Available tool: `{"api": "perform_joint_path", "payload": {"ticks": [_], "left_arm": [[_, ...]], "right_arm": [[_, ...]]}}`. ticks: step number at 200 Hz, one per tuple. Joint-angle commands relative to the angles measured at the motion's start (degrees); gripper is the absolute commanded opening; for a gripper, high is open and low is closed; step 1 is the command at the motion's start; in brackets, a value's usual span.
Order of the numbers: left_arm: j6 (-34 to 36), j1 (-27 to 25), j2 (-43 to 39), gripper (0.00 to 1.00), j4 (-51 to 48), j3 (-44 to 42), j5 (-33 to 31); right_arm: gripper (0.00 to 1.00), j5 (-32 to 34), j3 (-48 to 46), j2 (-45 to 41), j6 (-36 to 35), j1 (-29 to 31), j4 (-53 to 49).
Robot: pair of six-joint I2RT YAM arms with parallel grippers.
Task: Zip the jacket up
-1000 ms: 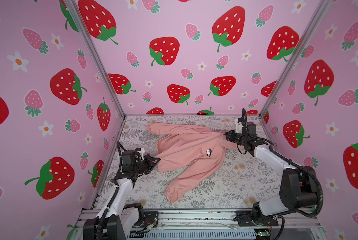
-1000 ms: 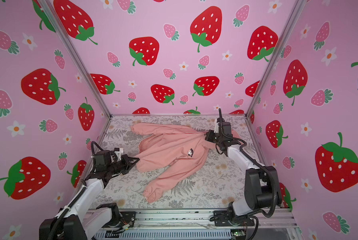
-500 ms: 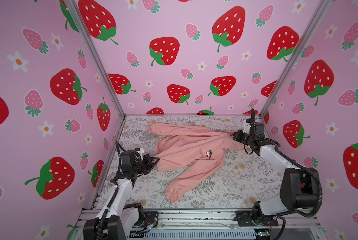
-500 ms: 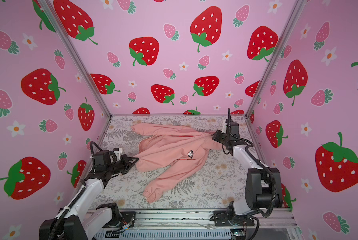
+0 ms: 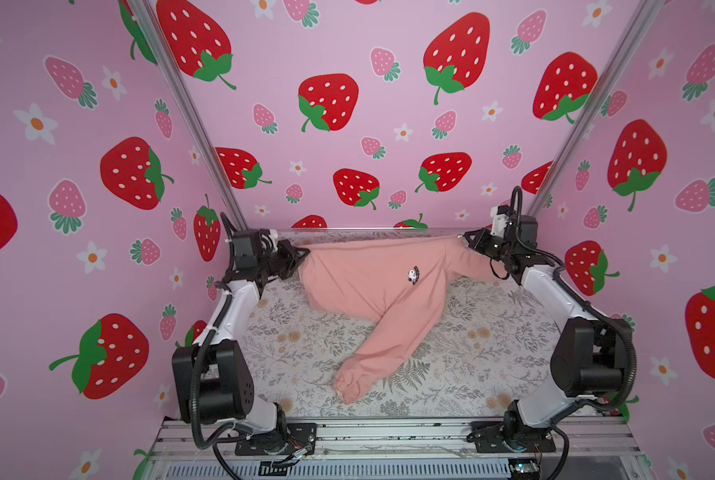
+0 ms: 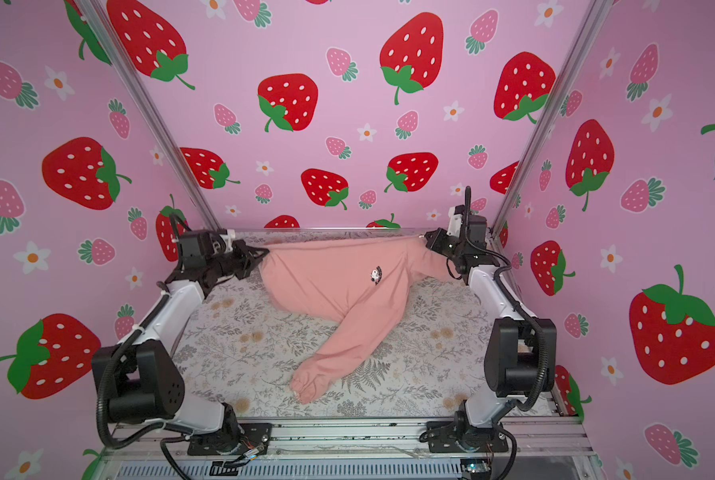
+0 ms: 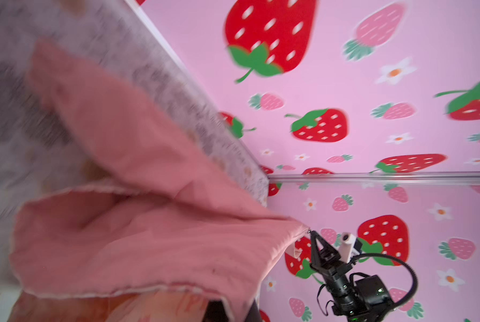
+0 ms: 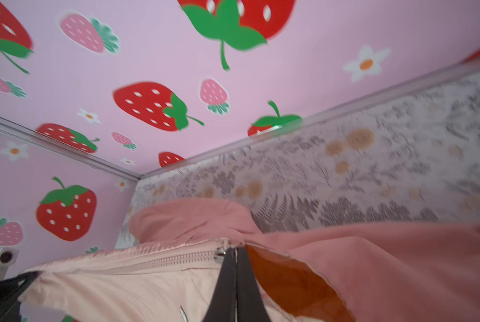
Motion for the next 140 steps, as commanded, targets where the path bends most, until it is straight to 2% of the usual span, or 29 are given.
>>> {"api": "perform_joint_path", "payload": {"ticks": [1, 15, 26, 35, 45, 57, 82, 116, 140], "left_arm": [[-0.08, 0.63, 5.16, 0.0, -4.21, 21.95, 1.09], [0.75, 0.61, 8.71, 0.0, -8.86, 34.33, 1.66], [1.21, 0.74, 10.6, 0.0, -11.8, 40.95, 2.76], [1.35, 0.74, 10.82, 0.0, -12.92, 43.04, 3.5], [1.43, 0.72, 9.49, 0.0, -12.65, 40.89, 4.01], [1.43, 0.72, 5.63, 0.0, -10.04, 33.57, 3.89], [2.43, 0.76, -5.09, 0.0, -4.95, 10.57, 1.52], [1.86, 0.71, -18.65, 0.0, 1.33, -22.05, -1.18], [3.73, 0.76, -24.06, 0.0, 1.37, -36.96, -4.18]], "right_arm": [[0.0, -4.22, 9.72, -0.41, 2.0, -1.93, 6.49], [0.0, -4.81, 13.23, -0.83, 2.01, -2.61, 7.34], [0.0, -4.87, 14.85, -1.37, 1.56, -3.07, 7.16], [0.0, -5.2, 15.42, -1.95, 0.65, -3.27, 6.35], [0.0, -5.13, 14.55, -3.17, -0.87, -3.29, 5.27], [0.0, -4.71, 10.51, -5.53, -2.44, -3.3, 4.9], [0.0, -3.2, -1.93, -11.34, -5.42, -3.28, 4.13], [0.0, 0.38, -25.48, -20.47, -6.7, -3.19, 5.72], [0.0, 1.99, -39.63, -24.44, -7.29, -3.1, 8.45]]}}
